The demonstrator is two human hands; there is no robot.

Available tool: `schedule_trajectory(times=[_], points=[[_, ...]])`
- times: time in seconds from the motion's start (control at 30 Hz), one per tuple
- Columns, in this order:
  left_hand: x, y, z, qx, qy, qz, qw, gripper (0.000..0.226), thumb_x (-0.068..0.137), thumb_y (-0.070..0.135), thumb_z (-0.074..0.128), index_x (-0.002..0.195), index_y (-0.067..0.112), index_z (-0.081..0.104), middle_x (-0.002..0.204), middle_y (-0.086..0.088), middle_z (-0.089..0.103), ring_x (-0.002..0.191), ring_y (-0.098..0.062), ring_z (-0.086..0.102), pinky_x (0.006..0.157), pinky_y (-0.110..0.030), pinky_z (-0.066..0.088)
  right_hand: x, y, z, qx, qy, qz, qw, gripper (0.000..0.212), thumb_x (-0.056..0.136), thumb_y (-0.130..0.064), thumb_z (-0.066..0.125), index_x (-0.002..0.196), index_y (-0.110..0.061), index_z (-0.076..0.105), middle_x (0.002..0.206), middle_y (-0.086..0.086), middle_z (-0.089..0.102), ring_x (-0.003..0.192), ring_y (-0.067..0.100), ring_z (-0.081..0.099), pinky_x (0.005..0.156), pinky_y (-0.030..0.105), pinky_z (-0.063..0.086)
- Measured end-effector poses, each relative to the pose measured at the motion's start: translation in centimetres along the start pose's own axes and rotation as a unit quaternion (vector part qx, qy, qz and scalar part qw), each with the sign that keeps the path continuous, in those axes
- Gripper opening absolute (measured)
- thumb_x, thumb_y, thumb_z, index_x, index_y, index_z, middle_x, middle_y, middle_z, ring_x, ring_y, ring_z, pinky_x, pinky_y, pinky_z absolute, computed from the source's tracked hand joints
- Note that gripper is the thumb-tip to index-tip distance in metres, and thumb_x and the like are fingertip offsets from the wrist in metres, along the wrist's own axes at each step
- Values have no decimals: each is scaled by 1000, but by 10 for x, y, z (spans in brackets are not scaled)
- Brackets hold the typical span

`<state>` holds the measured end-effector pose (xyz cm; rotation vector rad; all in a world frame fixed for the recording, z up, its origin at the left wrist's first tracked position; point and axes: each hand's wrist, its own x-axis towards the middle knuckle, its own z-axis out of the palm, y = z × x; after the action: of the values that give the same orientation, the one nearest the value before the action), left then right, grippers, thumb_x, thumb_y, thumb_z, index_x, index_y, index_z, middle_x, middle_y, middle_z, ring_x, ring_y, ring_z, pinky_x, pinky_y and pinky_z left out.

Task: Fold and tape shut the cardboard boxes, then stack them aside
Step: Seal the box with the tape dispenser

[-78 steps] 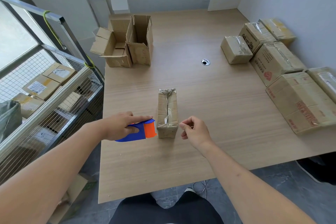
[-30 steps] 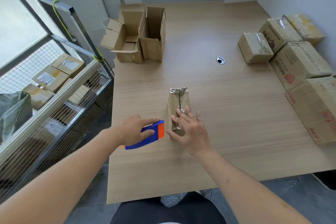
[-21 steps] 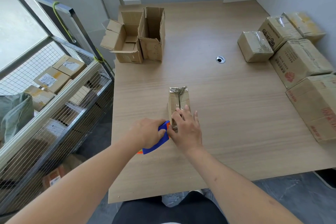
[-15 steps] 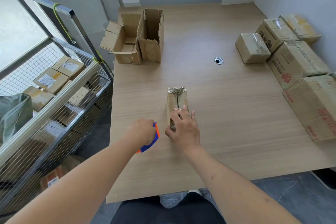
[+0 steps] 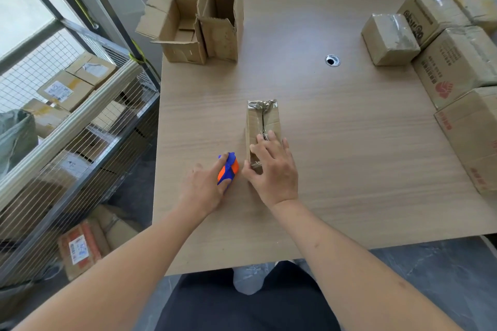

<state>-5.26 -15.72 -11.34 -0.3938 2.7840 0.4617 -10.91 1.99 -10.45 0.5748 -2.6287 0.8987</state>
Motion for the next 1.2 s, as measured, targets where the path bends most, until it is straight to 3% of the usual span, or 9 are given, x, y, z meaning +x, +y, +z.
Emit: schedule_trajectory(times=[0.17, 0.27, 0.37, 0.57, 0.73, 0.83, 0.93, 1.03, 1.2], points=[[-2, -3, -2, -27, -2, 13, 1000, 60, 102, 51, 43, 155, 55, 16, 95, -15, 50, 81, -36, 53, 86, -45, 51, 5, 18, -19, 47, -98, -27, 994, 63, 80, -61, 73, 122, -15, 70, 143, 3, 61, 145, 23, 44, 118, 42, 37], [-3, 0, -17, -14, 65, 25, 998, 58, 102, 40, 50, 157, 41, 31, 105, -17, 51, 87, -37, 54, 88, -49, 51, 15, 24, -39, 62, -190, -41, 979, 69, 73, -42, 89, 134, -17, 65, 153, 3, 51, 149, 22, 37, 112, 48, 45], [-6, 11, -32, -78, 164, 136, 974, 46, 99, 26, 56, 144, 22, 54, 112, -14, 52, 88, -36, 59, 80, -48, 54, 23, 25, -55, 46, -252, -51, 965, 70, 81, -27, 86, 145, -22, 57, 161, -2, 41, 153, 15, 28, 114, 44, 42], [-4, 34, -37, -58, 236, 351, 904, 17, 95, 18, 66, 110, 24, 69, 130, -11, 55, 101, -37, 65, 77, -44, 56, 35, 21, -77, 1, -326, -71, 943, 83, 94, -24, 72, 161, -34, 24, 167, -16, 23, 155, 3, 11, 110, 30, 36], [8, 39, -27, -81, 209, 387, 894, 18, 102, 30, 59, 119, 29, 64, 134, -12, 61, 129, -31, 60, 84, -48, 59, 34, 33, -86, 13, -303, -80, 950, 70, 91, -22, 73, 155, -27, 42, 162, -11, 36, 152, 8, 27, 105, 37, 45], [6, 42, -19, -98, 200, 382, 897, 22, 105, 36, 52, 123, 30, 64, 136, -12, 61, 130, -30, 60, 82, -49, 61, 29, 44, -89, 6, -206, -123, 971, 34, 83, -24, 77, 117, -25, 72, 130, -4, 62, 118, 20, 57, 80, 42, 59], [3, 44, -15, -71, 196, 394, 895, 29, 104, 39, 52, 125, 26, 66, 137, -19, 61, 130, -36, 59, 84, -50, 61, 25, 54, -86, -19, -136, -193, 971, 11, 86, -28, 67, 89, -27, 77, 99, -6, 64, 92, 20, 55, 68, 36, 54], [-2, 50, -9, -53, 216, 383, 897, 29, 101, 31, 55, 125, 20, 65, 137, -27, 60, 129, -42, 58, 89, -51, 60, 23, 58, -77, -27, -115, -237, 964, 8, 89, -21, 72, 81, -22, 75, 88, -4, 61, 84, 22, 52, 64, 38, 52], [-8, 60, -1, -75, 252, 363, 894, 28, 101, 21, 57, 114, 7, 77, 138, -27, 60, 131, -41, 56, 96, -44, 57, 17, 63, -72, 3, -100, -243, 965, 11, 98, -17, 67, 92, -16, 77, 88, -1, 64, 81, 25, 57, 67, 41, 55]])
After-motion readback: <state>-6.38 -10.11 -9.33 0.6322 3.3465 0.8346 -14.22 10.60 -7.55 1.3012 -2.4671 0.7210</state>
